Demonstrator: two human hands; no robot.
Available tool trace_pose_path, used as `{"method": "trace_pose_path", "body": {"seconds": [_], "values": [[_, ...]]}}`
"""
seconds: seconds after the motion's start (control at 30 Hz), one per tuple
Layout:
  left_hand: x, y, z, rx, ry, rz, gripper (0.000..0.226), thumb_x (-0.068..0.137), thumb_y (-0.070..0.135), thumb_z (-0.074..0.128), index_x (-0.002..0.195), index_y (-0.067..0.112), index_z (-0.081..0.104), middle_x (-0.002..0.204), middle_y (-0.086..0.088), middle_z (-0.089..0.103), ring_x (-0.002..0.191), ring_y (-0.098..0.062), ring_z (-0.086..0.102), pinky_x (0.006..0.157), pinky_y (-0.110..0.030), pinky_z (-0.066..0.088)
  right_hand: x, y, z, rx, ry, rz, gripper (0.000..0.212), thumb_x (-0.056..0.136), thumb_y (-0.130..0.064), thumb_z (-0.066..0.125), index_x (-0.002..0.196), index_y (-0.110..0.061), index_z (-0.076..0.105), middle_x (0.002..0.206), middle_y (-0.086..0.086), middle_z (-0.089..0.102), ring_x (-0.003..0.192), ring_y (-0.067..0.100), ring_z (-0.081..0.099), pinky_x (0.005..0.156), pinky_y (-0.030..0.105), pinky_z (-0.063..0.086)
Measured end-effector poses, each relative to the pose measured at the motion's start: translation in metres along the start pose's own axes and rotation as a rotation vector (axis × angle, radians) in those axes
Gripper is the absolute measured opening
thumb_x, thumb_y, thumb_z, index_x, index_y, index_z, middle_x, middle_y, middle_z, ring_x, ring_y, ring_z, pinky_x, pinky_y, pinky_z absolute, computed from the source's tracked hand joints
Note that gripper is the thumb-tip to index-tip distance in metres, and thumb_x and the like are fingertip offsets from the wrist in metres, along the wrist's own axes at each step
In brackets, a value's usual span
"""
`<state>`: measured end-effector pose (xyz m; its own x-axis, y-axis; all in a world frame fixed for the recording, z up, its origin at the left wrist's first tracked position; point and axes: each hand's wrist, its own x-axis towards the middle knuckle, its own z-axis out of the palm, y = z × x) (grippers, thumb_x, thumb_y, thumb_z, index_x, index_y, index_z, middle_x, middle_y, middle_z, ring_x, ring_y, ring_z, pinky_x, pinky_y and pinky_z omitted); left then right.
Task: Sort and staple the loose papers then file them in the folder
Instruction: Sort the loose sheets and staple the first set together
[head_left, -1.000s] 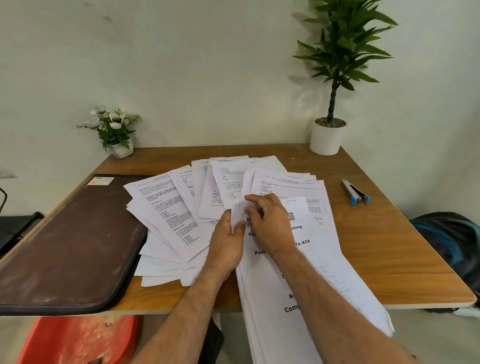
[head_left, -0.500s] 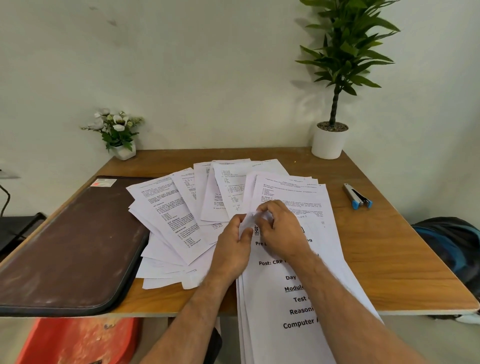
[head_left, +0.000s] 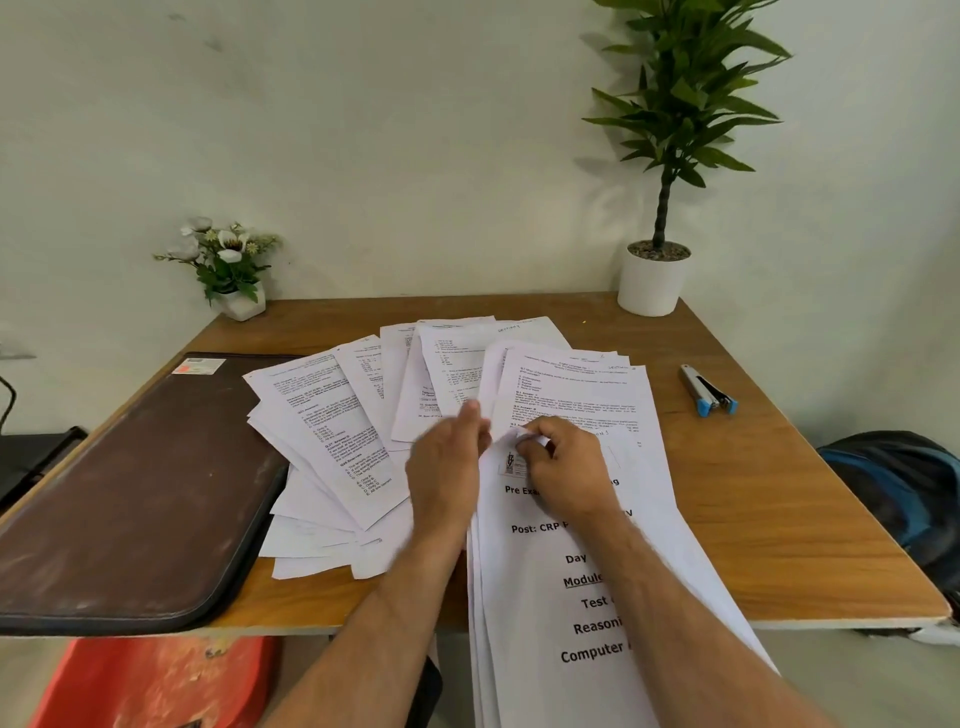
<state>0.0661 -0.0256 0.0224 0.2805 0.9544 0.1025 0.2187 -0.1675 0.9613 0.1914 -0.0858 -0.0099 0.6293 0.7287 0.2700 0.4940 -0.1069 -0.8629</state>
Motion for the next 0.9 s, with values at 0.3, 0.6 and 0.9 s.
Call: {"method": "trace_pose_path", "body": {"seconds": [0.3, 0.6, 0.9], "values": [[0.067, 0.000, 0.037, 0.284, -0.237, -0.042, 0.048, 0.087, 0.024, 0.080, 0.129, 0.009, 0.063, 0.131, -0.008, 0.066, 0.122, -0.022, 0.061, 0.101, -0.030, 0.045, -0.011, -0.001, -0.002, -0.036, 0.277, -0.214, 0.035, 0.079, 0.007, 0.063, 0.077, -0.028, 0.064, 0.077, -0.021, 0.059, 0.076, -0.002, 0.058, 0.068, 0.004, 0.038], [0.081, -0.024, 0.045, 0.355, -0.218, 0.007, 0.078, 0.077, 0.031, 0.088, 0.144, 0.013, 0.051, 0.143, -0.009, 0.059, 0.132, -0.030, 0.055, 0.109, -0.044, 0.044, 0.000, 0.003, -0.003, -0.059, 0.195, -0.226, 0.025, 0.078, 0.006, 0.062, 0.082, -0.017, 0.071, 0.083, -0.006, 0.063, 0.079, 0.002, 0.059, 0.071, 0.006, 0.042], [0.074, -0.037, 0.048, 0.397, -0.132, 0.218, 0.075, 0.083, 0.031, 0.082, 0.147, 0.017, 0.045, 0.139, -0.008, 0.061, 0.131, -0.030, 0.055, 0.113, -0.049, 0.041, 0.000, 0.002, 0.000, -0.062, 0.145, -0.219, 0.025, 0.076, 0.006, 0.058, 0.076, -0.016, 0.071, 0.081, -0.007, 0.062, 0.075, 0.007, 0.060, 0.069, 0.016, 0.048]]}}
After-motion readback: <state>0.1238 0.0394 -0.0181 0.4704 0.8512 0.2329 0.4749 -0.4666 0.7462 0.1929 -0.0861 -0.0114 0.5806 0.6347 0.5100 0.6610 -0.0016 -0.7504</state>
